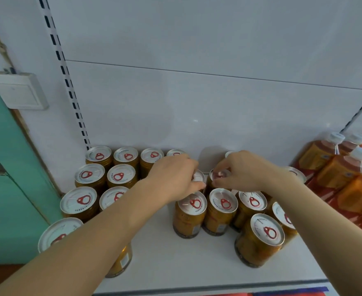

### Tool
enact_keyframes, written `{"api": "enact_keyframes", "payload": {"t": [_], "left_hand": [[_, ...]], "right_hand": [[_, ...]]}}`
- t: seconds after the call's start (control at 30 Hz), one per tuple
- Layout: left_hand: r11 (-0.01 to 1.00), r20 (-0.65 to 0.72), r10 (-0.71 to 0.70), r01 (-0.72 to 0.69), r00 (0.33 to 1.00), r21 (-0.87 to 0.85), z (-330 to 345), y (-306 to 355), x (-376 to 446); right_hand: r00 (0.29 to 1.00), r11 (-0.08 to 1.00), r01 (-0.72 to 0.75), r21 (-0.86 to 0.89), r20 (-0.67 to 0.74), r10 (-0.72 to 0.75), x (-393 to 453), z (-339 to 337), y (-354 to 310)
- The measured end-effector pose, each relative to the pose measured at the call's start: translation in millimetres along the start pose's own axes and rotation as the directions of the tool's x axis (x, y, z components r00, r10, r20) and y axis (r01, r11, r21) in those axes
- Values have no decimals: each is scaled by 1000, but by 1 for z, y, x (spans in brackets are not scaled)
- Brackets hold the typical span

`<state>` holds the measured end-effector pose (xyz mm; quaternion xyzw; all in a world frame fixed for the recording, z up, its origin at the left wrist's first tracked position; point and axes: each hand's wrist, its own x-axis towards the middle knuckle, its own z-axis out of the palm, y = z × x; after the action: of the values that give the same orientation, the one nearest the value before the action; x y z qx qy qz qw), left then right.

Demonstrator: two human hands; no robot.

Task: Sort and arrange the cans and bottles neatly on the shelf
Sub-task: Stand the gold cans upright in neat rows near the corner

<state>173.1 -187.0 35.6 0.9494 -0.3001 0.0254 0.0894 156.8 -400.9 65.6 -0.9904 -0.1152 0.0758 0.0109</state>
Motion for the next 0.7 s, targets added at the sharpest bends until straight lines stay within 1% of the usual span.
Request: {"api": "enact_keyframes", "payload": {"t": [0.17,0.33,0.47,0.57,0.7], "left_hand": [[995,-72,-101,102,992,7,-4,-7,-12],[992,-15,-120,120,993,23,-16,-29,-29],[991,-19,-127,128,992,28,-20,-38,-41],[988,-54,-150,151,987,16,-19,-44,-47],[986,-62,-167,167,984,-11,-18,-55,-52]], "right_hand": [[998,996,56,64,-6,-55,17,3,-21],[994,984,106,143,-8,-106,20,9,-41],[999,967,32,255,-14,-29,28,12,-53],[999,976,34,215,-49,-24,31,17,-66],[995,970,23,241,-103,2,30,22,-73]]}}
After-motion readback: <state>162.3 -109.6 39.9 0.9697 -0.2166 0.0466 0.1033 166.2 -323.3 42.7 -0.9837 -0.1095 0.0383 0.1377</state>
